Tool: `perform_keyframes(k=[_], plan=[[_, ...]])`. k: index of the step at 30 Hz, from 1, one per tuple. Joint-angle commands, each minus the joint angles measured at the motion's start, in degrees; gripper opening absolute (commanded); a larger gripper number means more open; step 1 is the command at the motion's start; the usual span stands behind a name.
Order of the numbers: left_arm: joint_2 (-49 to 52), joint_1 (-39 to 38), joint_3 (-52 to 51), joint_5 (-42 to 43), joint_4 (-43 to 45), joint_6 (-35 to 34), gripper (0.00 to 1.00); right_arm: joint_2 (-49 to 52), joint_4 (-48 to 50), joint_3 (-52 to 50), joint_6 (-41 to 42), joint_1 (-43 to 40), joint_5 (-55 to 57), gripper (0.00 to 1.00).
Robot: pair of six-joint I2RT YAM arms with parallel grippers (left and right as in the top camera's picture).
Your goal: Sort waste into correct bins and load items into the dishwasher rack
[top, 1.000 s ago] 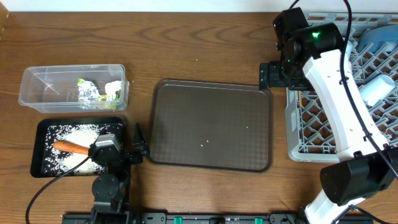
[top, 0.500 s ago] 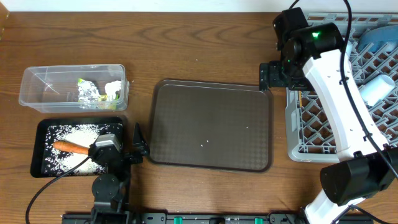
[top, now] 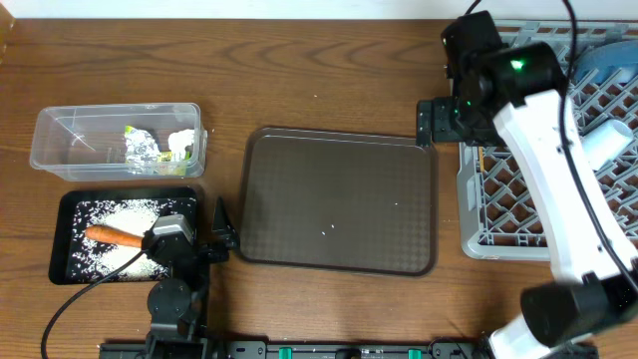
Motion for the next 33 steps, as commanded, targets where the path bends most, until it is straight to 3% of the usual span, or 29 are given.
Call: perform_keyframes(k=[1,6,7,8,11,21,26,33], plan=[[-0.37,0.28,-1.29,0.37,-2.12,0.81,0.98,-6.40,-0.07,0.37,0.76,1.62,0.44,0.99],[-0.37,0.28,-1.29,0.37,-2.14,0.81,0.98,-11.91,-0.13,0.37,0.74,2.23,2.21,0.99],[-0.37,0.28,-1.29,0.39,-2.14,0.81,0.98,-12.94,-0.20,0.37,0.76,2.23,5.57,0.84],[-0.37,0.28,-1.29,0.37,-2.14,0.81,0.98,-13.77,0.28,0.37,0.72,2.21,9.33,0.99],[-0.37,0.28,-1.29,0.39,-2.12,0.81,0.98,-16.15,0.20,0.37,0.74,2.16,16.74,0.99],[-0.37,0.28,-1.29,0.37,-2.14,0.81,0.98,-24.41,2.75,-0.66,0.79,2.16,15.50,0.99],[-0.37,0.28,-1.29,0.39,-2.14,0.81,0.98,-33.53,15.61,-13.49,0.39,1.88,13.07,0.99],[-0.37,0.28,-1.29,0.37,-2.12,0.81,0.98,-53.18,41.33,-46.88,0.33,-0.74,3.76,0.99]])
